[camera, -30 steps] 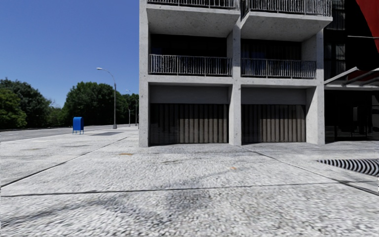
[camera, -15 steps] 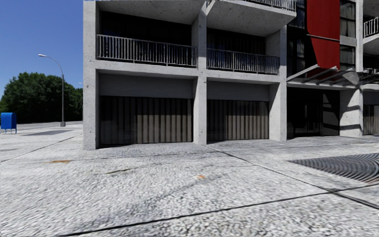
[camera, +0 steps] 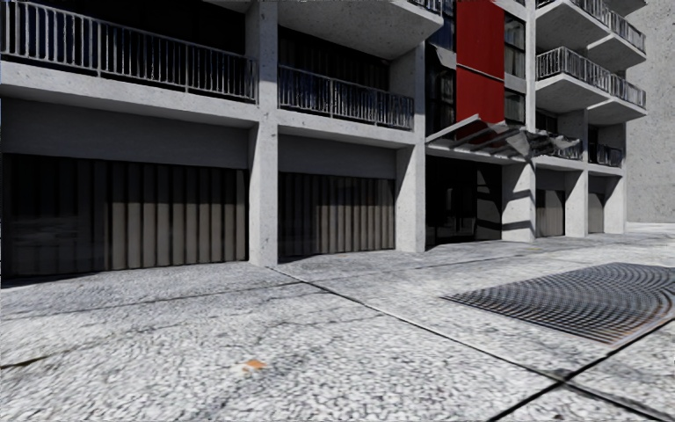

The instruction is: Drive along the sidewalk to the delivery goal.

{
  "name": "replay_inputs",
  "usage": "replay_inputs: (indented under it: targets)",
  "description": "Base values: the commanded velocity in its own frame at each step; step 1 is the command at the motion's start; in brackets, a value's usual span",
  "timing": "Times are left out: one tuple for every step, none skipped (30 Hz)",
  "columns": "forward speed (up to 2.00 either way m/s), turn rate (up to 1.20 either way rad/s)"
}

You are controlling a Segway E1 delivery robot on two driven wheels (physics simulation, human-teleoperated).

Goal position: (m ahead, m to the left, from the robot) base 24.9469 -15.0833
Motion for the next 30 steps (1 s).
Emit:
replay_inputs:
  targets:
    - [2.0, -0.61]
    - [2.0, -0.61]
    - [2.0, -0.61]
    - [2.0, -0.61]
    - [2.0, -0.61]
    - [2.0, -0.61]
    - [2.0, -0.61]
    - [2.0, -0.61]
    - [2.0, -0.61]
    - [2.0, -0.61]
    - [2.0, -0.61]
    - [2.0, -0.61]
    - [2.0, -0.61]
    - [2.0, -0.61]
    - [2.0, -0.61]
    - [2.0, -0.61]
    - [2.0, -0.61]
    - [2.0, -0.61]
    - [2.0, -0.61]
    - [2.0, -0.61]
    - [2.0, -0.61]
    - [2.0, -0.61]
    - [2.0, -0.61]
    - [2.0, -0.61]
    - [2.0, -0.61]
    - [2.0, -0.61]
    - [2.0, -0.61]
    - [2.0, -0.61]
    - [2.0, -0.61]
    - [2.0, -0.61]
